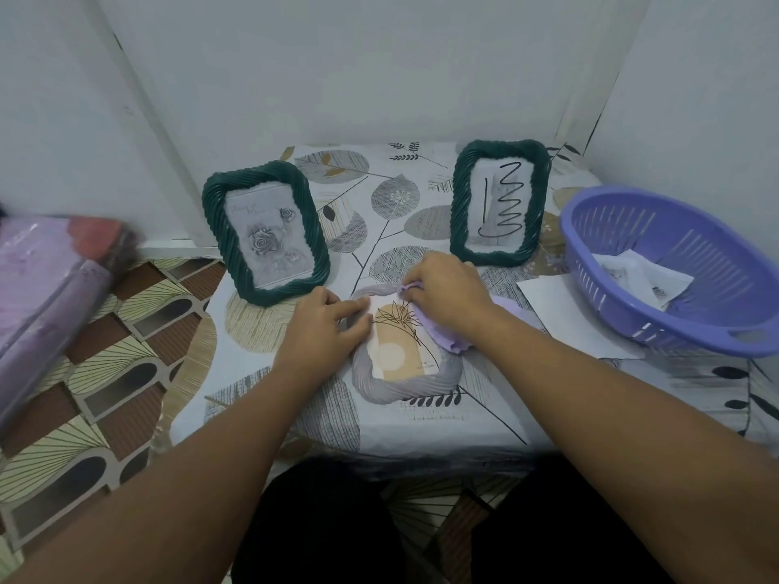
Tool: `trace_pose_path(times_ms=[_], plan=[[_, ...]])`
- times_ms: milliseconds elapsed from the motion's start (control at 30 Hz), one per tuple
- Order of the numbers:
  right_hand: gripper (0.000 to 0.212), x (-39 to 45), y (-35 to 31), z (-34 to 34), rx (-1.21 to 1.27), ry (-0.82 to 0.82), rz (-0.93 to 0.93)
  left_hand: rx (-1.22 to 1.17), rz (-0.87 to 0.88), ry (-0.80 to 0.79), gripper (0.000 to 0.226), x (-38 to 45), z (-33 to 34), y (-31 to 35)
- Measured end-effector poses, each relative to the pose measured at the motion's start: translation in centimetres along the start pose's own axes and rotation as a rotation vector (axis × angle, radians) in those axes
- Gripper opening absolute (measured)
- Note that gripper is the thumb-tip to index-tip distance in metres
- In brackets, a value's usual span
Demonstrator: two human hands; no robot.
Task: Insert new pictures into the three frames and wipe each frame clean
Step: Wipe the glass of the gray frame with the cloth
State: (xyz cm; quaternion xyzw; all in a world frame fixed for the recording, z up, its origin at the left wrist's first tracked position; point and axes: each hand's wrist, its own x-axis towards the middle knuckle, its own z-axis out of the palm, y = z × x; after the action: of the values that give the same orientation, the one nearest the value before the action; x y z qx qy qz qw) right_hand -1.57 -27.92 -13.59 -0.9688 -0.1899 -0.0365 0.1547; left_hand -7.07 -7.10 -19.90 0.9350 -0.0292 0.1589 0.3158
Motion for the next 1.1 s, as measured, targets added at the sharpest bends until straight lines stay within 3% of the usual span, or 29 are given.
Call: trace_pose_path(times_ms=[133,433,633,733,833,933,1033,1100], plan=[[0.022,-1.8,0.5,-0.4,0.039,-0.031,-0.007,-0.016,-0.007,0.001,0.032,0.0,-0.1,0.1],[0.012,-7.3,1.0,-2.2,0.25,-0.262,-0.005,0.01,-0.014,-0.017,0.033,-0.1,-0.2,0.4],[0.017,-7.7,3.0,-2.7,0.371,-0.082,0.108,0.017,-0.001,-0.02,0.033,-0.2,-0.6,0.6],[0.02,-6.9,5.1,-3.4,0.188,-0.036,0.231,0.04,0.004,-0.059,0.036,-0.2,-1.0,1.1],[0.023,-6.4,5.6,-4.2,-0.032,-0.117,0.325,0.145,-0.03,-0.232,0.038,0.8,-2.4,2.3],[0.032,-6.2,4.4,-4.3,-0.172,-0.105,0.28,0.311,-0.034,-0.368,0.032,1.8,-3.8,3.7],[0.043,-6.4,2.2,-4.3,-0.035,0.099,0.109,0.284,-0.165,-0.261,0.048,1.6,-4.3,4.7],[0.044,-6.5,0.8,-4.4,0.185,0.045,0.131,0.304,-0.267,-0.239,0.048,1.2,-4.4,5.2]])
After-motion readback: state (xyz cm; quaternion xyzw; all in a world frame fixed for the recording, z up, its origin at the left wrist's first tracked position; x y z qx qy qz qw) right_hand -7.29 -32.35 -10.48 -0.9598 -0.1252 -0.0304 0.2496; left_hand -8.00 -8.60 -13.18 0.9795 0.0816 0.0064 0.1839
